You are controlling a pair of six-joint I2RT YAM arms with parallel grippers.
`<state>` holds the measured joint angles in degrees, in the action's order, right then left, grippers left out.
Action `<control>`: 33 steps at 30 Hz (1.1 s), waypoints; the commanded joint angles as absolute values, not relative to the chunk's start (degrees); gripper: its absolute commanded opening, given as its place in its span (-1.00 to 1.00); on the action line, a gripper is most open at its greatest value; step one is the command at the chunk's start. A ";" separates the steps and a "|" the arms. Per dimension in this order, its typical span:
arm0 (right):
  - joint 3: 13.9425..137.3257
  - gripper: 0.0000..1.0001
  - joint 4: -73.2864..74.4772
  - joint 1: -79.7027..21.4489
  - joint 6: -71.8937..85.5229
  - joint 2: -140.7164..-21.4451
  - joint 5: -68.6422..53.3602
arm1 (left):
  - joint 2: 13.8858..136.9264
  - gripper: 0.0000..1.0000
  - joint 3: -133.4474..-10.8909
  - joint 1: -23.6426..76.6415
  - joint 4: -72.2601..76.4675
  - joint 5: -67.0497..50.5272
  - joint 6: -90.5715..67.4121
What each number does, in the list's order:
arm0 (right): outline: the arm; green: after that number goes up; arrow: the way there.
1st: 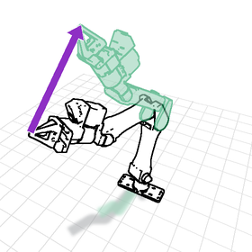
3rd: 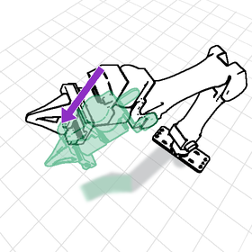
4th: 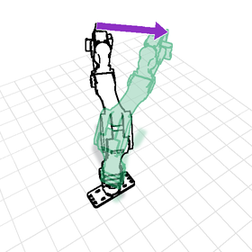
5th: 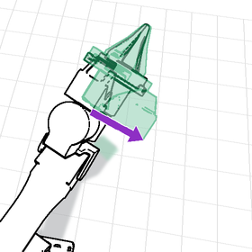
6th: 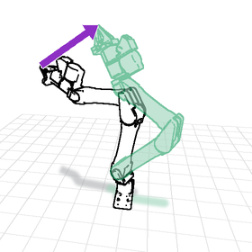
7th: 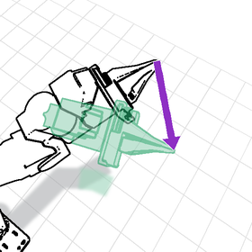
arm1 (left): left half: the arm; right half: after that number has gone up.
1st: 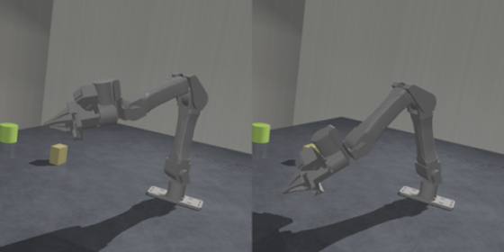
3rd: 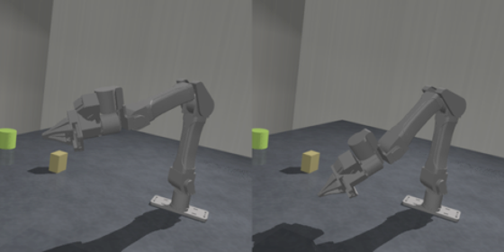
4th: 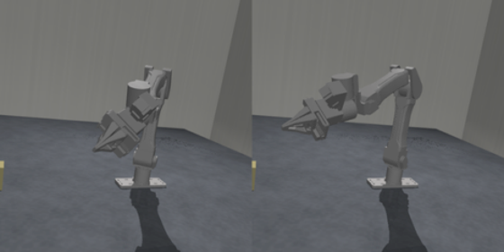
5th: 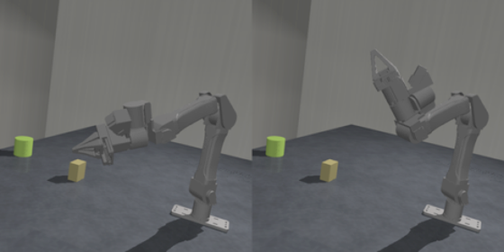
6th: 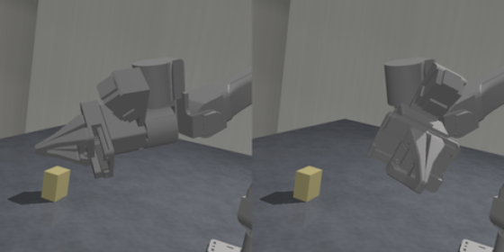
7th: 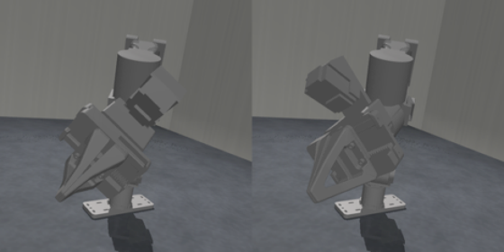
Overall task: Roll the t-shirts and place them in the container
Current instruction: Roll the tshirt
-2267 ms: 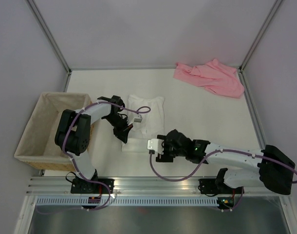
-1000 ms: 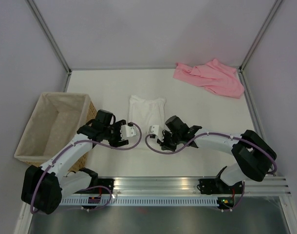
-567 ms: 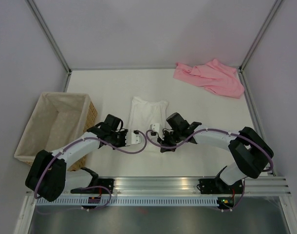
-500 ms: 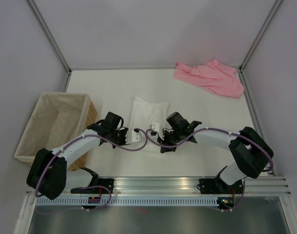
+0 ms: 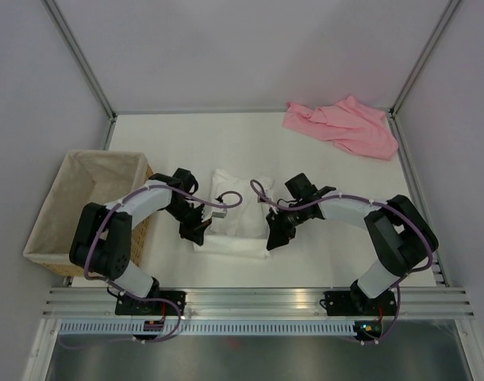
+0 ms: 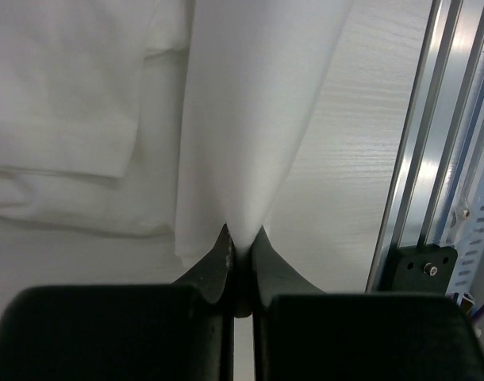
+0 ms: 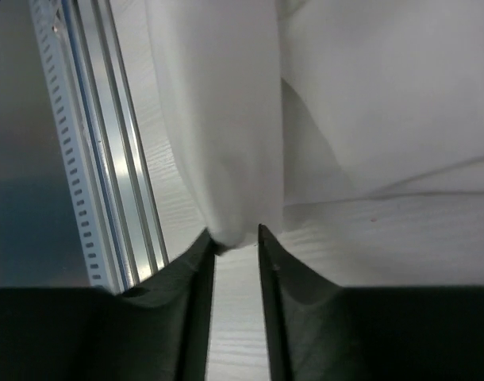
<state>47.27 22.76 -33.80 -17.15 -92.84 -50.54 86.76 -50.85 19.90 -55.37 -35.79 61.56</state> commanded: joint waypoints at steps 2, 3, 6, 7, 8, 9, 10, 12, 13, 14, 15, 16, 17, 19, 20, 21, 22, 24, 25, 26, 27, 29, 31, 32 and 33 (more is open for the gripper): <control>47.72 -0.11 19.42 -30.15 -12.31 -93.08 -50.27 | 92.72 -0.95 -56.42 18.54 -57.22 -38.14 59.15; 47.46 -0.07 19.51 -30.06 -12.30 -92.82 -50.71 | 93.42 -0.95 -57.12 18.54 -57.22 -38.41 58.63; 45.88 0.05 18.81 -30.06 -11.25 -91.76 -52.47 | 93.52 -0.95 -57.04 18.54 -57.04 -39.20 58.62; 45.44 0.06 18.63 -30.06 -11.08 -91.41 -52.56 | 93.34 -0.95 -56.87 18.46 -56.95 -39.20 58.71; 44.92 0.08 18.02 -30.06 -10.03 -90.36 -52.30 | 93.25 -0.95 -56.69 18.54 -56.95 -39.03 58.62; 43.69 0.13 15.76 -30.06 -9.15 -89.57 -52.03 | 93.16 -0.95 -56.69 18.46 -56.95 -38.85 58.45; 43.07 0.15 14.25 -30.06 -8.01 -88.95 -52.03 | 93.25 -0.95 -56.69 18.54 -56.95 -38.76 58.36; 41.66 0.20 8.63 -30.23 -3.62 -87.02 -52.21 | 93.34 -0.95 -56.95 18.54 -56.95 -38.58 57.92; 41.57 0.21 7.57 -30.32 -3.08 -86.23 -52.64 | 93.25 -0.95 -57.13 18.54 -56.95 -38.58 57.83; 42.09 0.21 7.99 -30.50 -3.86 -85.87 -52.73 | 93.34 -0.95 -57.22 18.54 -56.95 -38.58 57.75; 42.27 0.22 8.78 -30.85 -4.56 -85.61 -52.39 | 93.34 -0.95 -57.30 18.54 -56.95 -38.50 57.66; 42.36 0.22 9.40 -31.11 -4.92 -84.74 -51.51 | 93.43 -0.95 -57.39 18.54 -56.95 -38.41 57.48; 41.67 0.24 8.88 -31.11 -4.57 -84.29 -50.63 | 93.51 -0.95 -57.48 18.54 -56.87 -38.41 57.31; 40.70 0.44 7.30 -31.29 -2.56 -84.02 -48.87 | 93.51 -0.95 -57.57 18.46 -56.87 -38.67 56.96; 40.00 0.47 5.38 -31.46 -1.77 -84.28 -48.26 | 93.60 -0.95 -57.57 18.46 -56.78 -38.85 56.69; 39.99 0.47 4.58 -32.07 -0.28 -84.81 -47.73 | 93.69 -0.95 -57.66 18.46 -56.78 -38.85 56.69; 40.16 0.46 3.79 -32.69 -0.18 -86.21 -46.33 | 93.78 -0.95 -57.83 18.46 -56.60 -38.85 56.43; 40.34 0.31 1.59 -35.14 2.10 -88.84 -46.14 | 93.96 -0.95 -58.01 18.46 -56.51 -38.76 55.99; 40.25 0.13 0.89 -35.85 3.33 -89.64 -46.84 | 94.04 -0.95 -58.18 18.46 -56.51 -38.93 56.07; 39.82 -0.43 -1.47 -36.47 4.56 -90.52 -47.45 | 93.87 -0.95 -58.18 18.37 -56.60 -38.94 55.99; 39.47 -0.67 -2.28 -36.56 5.70 -91.75 -47.98 | 93.52 -0.95 -58.01 18.37 -56.78 -38.94 56.16; 39.46 -0.99 -0.28 -36.56 5.80 -92.37 -49.30 | 93.17 -0.95 -57.57 18.28 -58.00 -38.85 57.12; 38.85 -0.99 1.39 -35.69 6.32 -91.94 -50.79 | 92.46 -0.95 -56.69 18.19 -60.19 -39.63 59.66; 38.33 -0.99 1.67 -34.38 8.24 -91.59 -52.80 | 92.11 -0.95 -56.34 18.28 -64.29 -40.51 60.63; 37.71 -0.99 1.41 -33.76 9.22 -90.62 -53.95 | 91.15 -0.95 -55.55 18.28 -66.08 -41.56 62.38</control>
<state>39.29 2.11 -35.64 5.43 -92.09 -49.04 93.67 -56.05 18.55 -58.78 -36.97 58.15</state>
